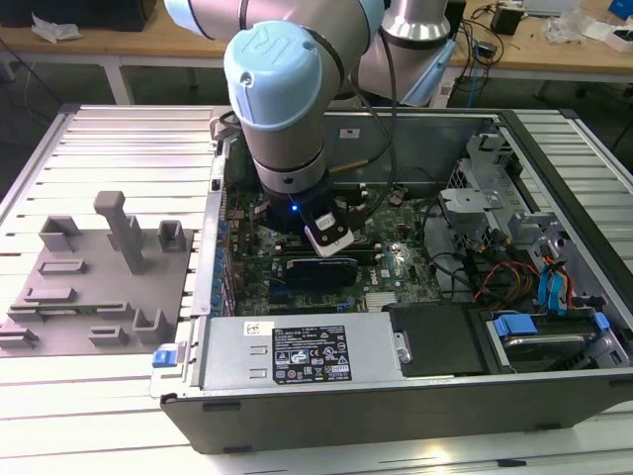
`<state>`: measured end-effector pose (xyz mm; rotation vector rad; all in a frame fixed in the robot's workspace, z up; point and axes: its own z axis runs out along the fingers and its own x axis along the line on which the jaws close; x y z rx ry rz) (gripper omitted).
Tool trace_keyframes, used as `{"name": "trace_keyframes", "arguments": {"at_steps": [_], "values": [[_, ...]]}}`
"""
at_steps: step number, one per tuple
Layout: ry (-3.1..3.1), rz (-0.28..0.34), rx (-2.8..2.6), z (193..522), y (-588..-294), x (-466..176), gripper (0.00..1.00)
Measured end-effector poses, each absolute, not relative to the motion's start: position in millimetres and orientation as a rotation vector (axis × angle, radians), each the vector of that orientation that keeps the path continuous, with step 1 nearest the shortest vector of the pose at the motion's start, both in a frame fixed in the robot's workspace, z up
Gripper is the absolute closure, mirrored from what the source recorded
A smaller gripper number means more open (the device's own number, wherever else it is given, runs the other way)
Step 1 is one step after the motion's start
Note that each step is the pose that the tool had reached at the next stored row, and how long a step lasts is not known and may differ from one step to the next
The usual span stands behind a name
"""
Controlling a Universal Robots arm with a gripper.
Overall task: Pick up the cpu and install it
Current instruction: 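Install the second cpu locking lever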
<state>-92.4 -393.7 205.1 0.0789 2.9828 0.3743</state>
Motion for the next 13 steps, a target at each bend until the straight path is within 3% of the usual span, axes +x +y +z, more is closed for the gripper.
{"name": "trace_keyframes", "arguments": {"at_steps": [4, 8, 13], "values": [[2.986, 0.347, 0.077, 221.7, -393.7, -91.9, 0.89], [3.008, 0.252, 0.074, 227.8, -393.7, -90.0, 0.89], [3.01, 0.246, 0.074, 227.8, -393.7, -74.7, 0.89]]}}
